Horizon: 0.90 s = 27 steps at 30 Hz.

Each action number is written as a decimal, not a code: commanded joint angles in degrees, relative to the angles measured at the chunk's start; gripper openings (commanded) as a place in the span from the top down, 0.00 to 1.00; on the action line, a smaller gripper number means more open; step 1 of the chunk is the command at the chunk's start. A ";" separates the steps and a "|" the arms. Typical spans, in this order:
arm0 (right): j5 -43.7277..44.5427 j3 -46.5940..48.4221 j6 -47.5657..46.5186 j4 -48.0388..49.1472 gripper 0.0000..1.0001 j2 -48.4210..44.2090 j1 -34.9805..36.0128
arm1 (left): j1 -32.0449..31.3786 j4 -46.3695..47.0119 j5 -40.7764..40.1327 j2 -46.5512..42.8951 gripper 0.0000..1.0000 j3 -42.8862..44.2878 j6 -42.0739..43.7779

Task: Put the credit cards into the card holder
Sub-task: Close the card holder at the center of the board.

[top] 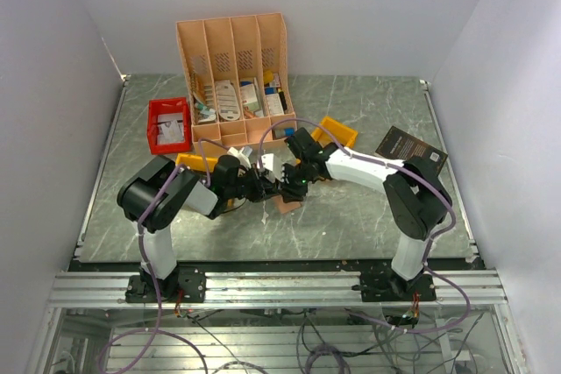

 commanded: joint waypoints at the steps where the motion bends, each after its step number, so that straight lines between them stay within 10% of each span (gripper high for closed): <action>1: -6.90 -2.92 0.23 -20.93 0.62 12.12 0.85 | 0.16 -6.07 -1.74 -0.11 0.93 -1.61 2.08; 27: -27.04 6.95 -1.03 -31.88 0.57 20.46 -11.45 | 0.14 -8.96 -2.28 -2.14 0.93 -0.48 2.77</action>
